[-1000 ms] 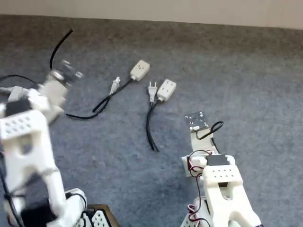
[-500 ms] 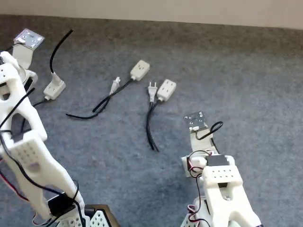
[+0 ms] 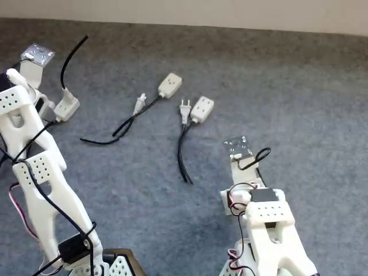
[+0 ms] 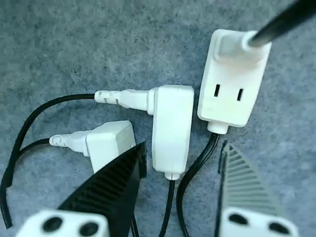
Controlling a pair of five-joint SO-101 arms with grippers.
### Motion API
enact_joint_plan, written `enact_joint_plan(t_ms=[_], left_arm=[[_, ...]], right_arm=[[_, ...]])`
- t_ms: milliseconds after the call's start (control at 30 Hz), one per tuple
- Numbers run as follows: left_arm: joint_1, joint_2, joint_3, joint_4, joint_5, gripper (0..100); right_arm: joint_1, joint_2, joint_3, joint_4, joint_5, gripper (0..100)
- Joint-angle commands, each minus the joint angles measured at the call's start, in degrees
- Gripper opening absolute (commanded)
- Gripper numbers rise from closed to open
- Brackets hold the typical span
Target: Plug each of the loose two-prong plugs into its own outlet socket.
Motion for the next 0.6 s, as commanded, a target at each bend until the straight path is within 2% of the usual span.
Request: enact_joint_plan(t_ms=[0,167,300,400,567], left_arm=[[-1.6,-6.3,-2.8,0.8,2.3,26],[-0.8,-12.4,-2.7,1.0,5.0,26],[4.1,-16.6,0.0,1.3,10.1,26],[9.8,-22.8,9.6,1.3,13.0,26],[24.7,-41.8,37.3,1.1,14.3,26]], right_arm=[[-1.1,-0.6,0.0,-0.7,0.7,7.4],[-1.1,-0.6,0.0,-0.7,0.7,7.4],[-1.1,-0.6,0.0,-0.7,0.7,7.4],[-1.1,-0.6,0.0,-0.7,0.7,7.4],[-1.1,-0.6,0.0,-0.7,0.7,7.4]])
